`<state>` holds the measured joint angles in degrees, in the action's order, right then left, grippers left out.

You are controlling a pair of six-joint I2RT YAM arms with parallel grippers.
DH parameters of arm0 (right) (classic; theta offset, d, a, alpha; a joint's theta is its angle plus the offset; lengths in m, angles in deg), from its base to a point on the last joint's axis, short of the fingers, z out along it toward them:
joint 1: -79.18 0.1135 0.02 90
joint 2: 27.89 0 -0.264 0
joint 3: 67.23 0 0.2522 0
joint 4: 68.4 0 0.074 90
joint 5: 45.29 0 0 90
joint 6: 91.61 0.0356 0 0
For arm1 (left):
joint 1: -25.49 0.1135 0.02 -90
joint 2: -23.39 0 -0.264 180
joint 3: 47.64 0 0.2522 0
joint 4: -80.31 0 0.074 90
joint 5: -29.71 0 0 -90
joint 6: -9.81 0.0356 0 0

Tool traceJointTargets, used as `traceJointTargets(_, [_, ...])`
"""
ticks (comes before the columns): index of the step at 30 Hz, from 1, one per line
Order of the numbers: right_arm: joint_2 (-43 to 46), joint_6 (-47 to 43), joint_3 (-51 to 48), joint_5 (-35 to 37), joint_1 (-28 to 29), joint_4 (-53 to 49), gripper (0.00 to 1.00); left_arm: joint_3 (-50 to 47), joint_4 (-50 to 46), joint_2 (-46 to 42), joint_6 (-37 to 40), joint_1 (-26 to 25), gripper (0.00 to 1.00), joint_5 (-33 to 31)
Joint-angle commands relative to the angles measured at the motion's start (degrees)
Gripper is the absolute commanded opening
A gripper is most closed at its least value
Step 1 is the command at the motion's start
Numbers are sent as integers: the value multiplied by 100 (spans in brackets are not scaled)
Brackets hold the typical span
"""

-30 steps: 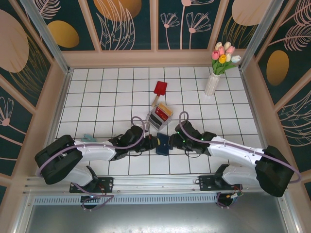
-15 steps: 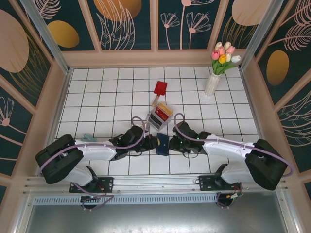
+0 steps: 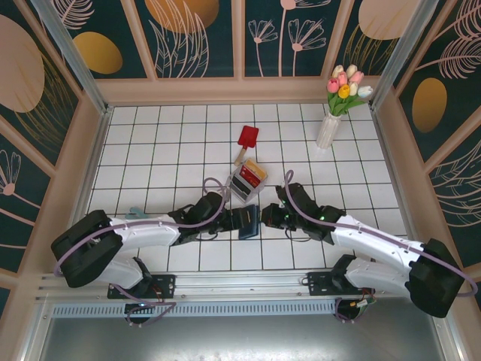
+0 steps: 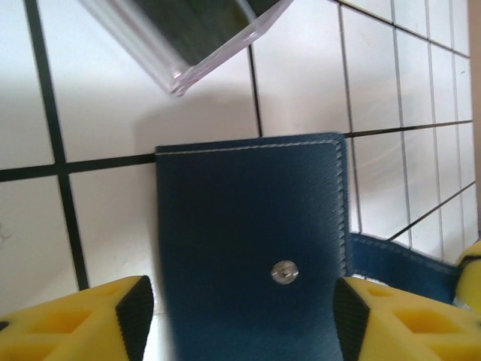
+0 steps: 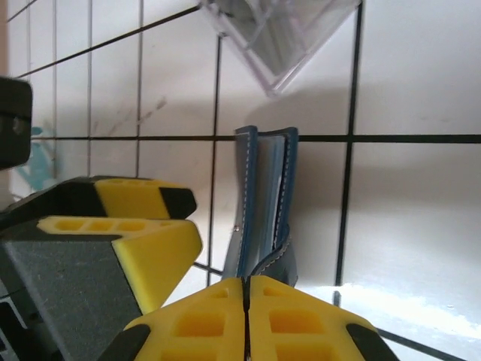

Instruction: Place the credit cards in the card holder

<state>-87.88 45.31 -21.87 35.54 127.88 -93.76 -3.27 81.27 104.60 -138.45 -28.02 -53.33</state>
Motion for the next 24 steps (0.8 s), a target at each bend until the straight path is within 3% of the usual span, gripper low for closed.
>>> traceJointTargets(1, [91,-171,75,-288,-45,258,9,211,-145,-184,217,22,70,-5])
traceJointTargets(8, [33,-196,59,-364,-46,426,9,455,-346,37,403,20,71,95])
traceJointTargets(17, [-27,-210,92,-483,-81,608,9,928,-1141,413,682,25,69,-255])
traceJointTargets(24, [-2,-220,109,-503,-116,624,10,956,-1400,465,728,21,47,-478])
